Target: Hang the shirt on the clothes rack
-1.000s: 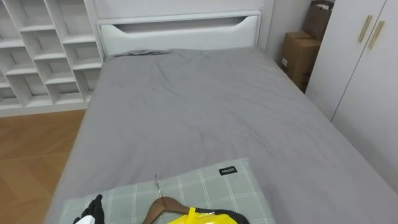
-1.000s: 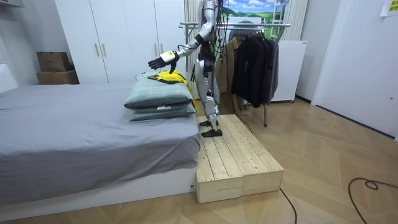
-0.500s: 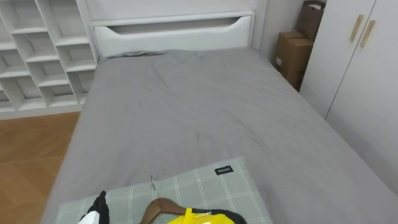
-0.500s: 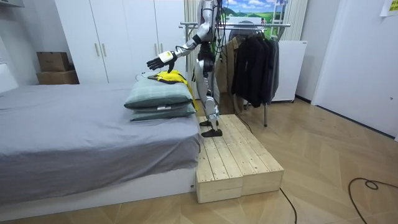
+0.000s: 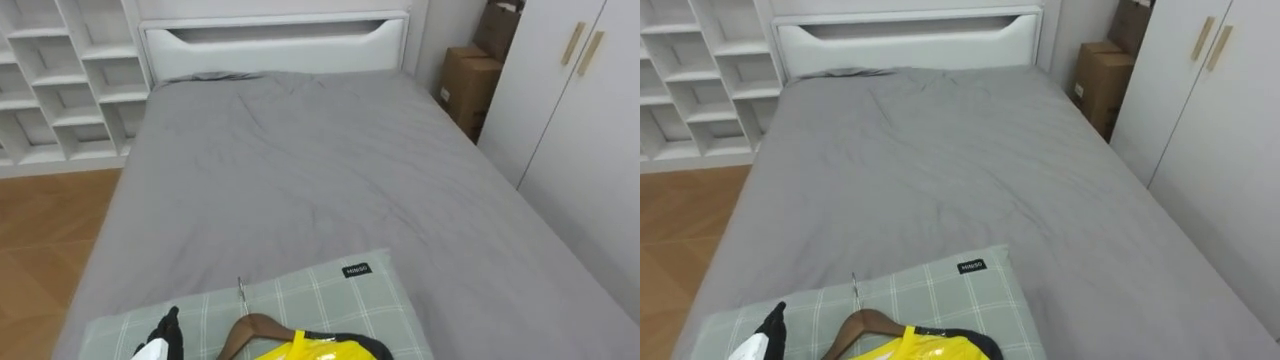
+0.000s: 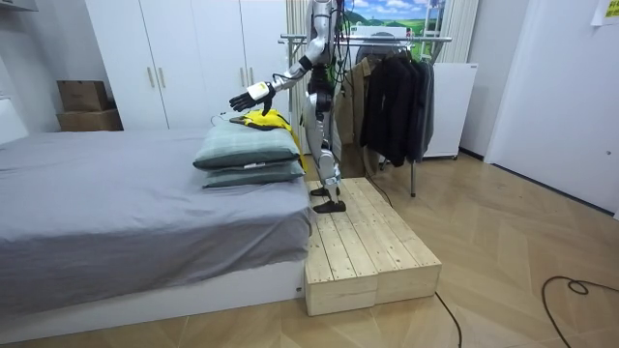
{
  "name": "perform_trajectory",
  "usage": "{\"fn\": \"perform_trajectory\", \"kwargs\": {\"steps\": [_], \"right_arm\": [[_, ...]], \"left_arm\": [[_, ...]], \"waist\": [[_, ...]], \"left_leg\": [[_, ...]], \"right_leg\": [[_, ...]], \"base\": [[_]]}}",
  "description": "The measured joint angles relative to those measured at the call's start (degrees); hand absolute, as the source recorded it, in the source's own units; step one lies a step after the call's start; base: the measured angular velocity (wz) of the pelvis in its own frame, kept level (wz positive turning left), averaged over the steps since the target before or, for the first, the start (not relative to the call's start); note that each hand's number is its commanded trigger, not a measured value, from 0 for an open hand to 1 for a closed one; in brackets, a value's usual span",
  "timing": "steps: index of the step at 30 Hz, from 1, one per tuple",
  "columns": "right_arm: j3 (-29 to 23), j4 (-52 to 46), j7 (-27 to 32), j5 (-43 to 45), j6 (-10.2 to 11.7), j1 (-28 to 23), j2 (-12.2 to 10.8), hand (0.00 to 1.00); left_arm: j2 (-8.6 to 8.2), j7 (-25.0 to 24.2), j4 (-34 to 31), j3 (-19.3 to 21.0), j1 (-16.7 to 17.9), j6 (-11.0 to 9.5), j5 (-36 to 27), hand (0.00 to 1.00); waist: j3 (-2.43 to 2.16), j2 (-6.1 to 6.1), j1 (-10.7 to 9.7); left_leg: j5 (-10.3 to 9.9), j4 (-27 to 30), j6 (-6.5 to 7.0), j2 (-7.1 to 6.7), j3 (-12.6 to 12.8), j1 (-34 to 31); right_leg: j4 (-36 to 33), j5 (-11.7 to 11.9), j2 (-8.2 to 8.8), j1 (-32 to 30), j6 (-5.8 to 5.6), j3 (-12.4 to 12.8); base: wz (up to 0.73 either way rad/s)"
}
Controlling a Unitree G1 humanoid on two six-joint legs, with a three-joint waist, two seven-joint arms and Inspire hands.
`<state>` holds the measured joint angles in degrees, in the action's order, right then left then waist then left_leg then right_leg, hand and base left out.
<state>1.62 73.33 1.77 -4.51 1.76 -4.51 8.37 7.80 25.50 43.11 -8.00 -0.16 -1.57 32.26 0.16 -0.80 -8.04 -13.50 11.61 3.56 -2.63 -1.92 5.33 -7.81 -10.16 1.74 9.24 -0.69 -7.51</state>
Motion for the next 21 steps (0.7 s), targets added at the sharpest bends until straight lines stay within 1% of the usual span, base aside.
{"fn": "perform_trajectory", "kwargs": {"steps": [7, 11, 15, 18, 19, 21], "right_arm": [[-0.02, 0.15, 0.27, -0.23, 0.22, 0.23, -0.06, 0.0], [0.03, 0.15, 0.85, -0.25, 0.14, 0.8, -0.15, 0.0], [0.01, 0.09, 1.36, -0.22, 0.1, 0.79, -0.24, 0.0], [0.01, 0.07, 1.46, -0.25, 0.09, 0.79, -0.24, 0.0], [0.01, 0.07, 1.48, -0.26, 0.08, 0.79, -0.24, 0.0], [0.59, 0.06, 1.9, -0.37, 0.08, 0.79, -0.24, 0.0]], "left_arm": [[-0.04, -1.22, 0.02, -1.31, 0.13, -0.03, 0.46, 0.0], [-0.07, -1.43, 1.22, -1.83, 0.92, -0.03, 3.32, 0.0], [-0.11, -1.58, 1.34, -1.8, 2.67, 0.73, 7.39, 0.0], [-0.63, -1.81, 2.02, -1.81, 3.59, 1.64, 8.72, 0.0], [-0.69, -1.98, 2.34, -1.84, 3.71, 1.64, 8.84, 0.0], [-0.8, -2.18, 4.73, -2.1, 3.86, 1.79, 8.97, 0.0]], "waist": [[-0.04, 0.16, 0.27], [0.0, 0.26, 0.33], [0.0, 0.32, 0.49], [-0.01, 0.41, 0.51], [-0.01, 0.42, 0.54], [-0.02, 0.43, 0.56]], "left_leg": [[0.0, 0.0, 0.0, 0.02, -0.02, 0.0], [0.0, -0.02, 0.0, 0.02, -0.02, 0.0], [0.0, -0.18, 0.0, 0.02, -0.07, 0.07], [0.0, -0.27, 0.01, 0.02, -0.05, 0.16], [0.0, -0.27, 0.01, 0.01, -0.05, 0.17], [0.01, -0.26, 0.01, 0.01, -0.01, 0.2]], "right_leg": [[-0.01, 0.0, -0.02, 0.02, 0.0, -0.13], [-0.01, 0.0, -0.02, 0.01, 0.0, -0.14], [0.02, 0.0, -0.01, -0.05, 0.0, -0.09], [0.04, 0.0, -0.01, -0.04, 0.0, -0.07], [0.04, 0.0, -0.01, -0.04, 0.0, -0.07], [0.04, 0.0, -0.01, -0.02, 0.0, -0.05]], "base": [[0.0], [0.0], [0.0], [0.0], [0.0], [0.0]]}}
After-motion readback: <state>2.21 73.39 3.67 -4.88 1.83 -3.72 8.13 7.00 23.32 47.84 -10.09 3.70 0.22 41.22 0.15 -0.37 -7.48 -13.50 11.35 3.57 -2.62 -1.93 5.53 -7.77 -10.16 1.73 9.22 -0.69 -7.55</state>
